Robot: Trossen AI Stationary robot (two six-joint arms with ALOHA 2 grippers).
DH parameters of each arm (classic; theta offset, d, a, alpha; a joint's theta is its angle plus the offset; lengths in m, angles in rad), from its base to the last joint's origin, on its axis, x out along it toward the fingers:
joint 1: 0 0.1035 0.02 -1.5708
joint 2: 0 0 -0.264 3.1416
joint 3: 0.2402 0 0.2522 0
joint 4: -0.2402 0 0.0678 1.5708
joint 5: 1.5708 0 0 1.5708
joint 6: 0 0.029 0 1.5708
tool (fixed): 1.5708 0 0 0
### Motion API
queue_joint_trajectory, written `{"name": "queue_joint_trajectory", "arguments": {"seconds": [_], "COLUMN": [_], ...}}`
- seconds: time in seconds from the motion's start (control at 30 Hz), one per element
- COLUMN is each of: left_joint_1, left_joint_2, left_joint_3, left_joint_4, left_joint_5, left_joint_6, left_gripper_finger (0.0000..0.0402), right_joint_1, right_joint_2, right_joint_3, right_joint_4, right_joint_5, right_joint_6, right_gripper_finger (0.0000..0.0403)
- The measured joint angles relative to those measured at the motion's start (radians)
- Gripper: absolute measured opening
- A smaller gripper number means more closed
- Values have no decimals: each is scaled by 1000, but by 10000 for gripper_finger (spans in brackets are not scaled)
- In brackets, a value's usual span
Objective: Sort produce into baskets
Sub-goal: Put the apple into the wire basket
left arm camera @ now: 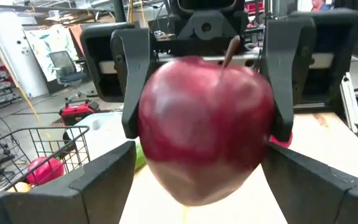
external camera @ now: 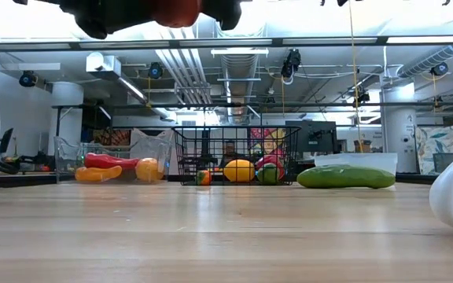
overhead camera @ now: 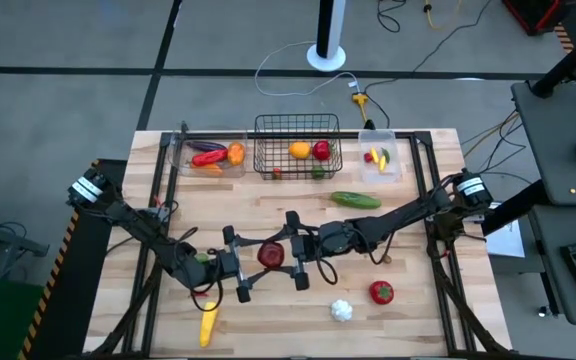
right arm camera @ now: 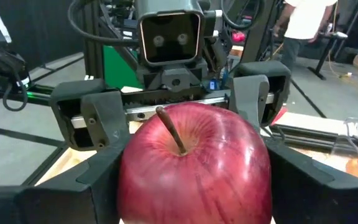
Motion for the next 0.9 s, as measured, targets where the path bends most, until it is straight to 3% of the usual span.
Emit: {"name": "queue_joint_trajectory", "arguments": {"seconds": [0.47,0.9], "left_joint_1": [0,0], "left_joint_2": [0,-1], "left_joint_3": [-4,-7], "left_joint_4": [-95,-142], "left_joint_5": [-43,-46], "left_joint_6": [-78,-137], "left_gripper_finger": [324,323], "right_joint_1": [-37,-172], "right_joint_2": [-61,-161], "right_joint_3": [3,4], "right_joint_4": [-156,-469], "right_joint_5": [4,5], "right_joint_6": [82,182], "right_gripper_finger": [292,292]}}
